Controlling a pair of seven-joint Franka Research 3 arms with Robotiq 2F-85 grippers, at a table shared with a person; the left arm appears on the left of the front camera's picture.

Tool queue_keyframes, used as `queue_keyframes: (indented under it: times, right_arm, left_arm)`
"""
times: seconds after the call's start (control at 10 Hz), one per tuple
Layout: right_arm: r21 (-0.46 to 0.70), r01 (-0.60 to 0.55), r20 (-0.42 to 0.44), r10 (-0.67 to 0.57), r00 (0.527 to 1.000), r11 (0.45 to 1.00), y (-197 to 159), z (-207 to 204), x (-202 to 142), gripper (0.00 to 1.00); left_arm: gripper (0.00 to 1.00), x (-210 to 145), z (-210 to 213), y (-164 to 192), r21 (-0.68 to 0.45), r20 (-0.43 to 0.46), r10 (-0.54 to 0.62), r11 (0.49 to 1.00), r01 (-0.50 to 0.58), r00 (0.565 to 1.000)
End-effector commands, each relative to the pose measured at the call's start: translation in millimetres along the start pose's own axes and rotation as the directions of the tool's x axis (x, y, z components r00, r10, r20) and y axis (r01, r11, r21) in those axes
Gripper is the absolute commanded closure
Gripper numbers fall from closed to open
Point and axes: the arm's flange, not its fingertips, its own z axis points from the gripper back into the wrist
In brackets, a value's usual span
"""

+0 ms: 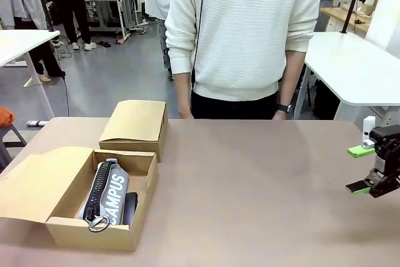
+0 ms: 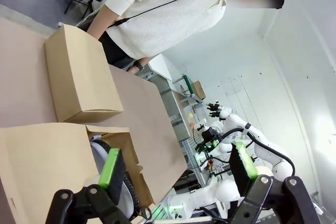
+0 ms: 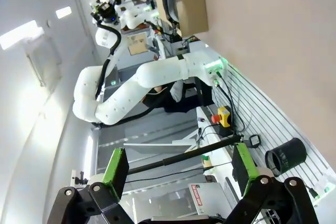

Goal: Place items inside the box.
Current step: Close the lid of the Mailer Box closest to the robot.

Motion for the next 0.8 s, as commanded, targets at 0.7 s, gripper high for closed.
queue_keyframes:
  times: [0.7]
  right_arm:
    - [0.005, 0.024, -0.004, -0.024, 1.000, 1.000, 4.1, -0.8, -1.1, 0.00]
  left_arm:
    - [0.00, -34.7, -75.9, -40.6, -0.169, -0.127, -0.648, 0.760, 0.627, 0.751]
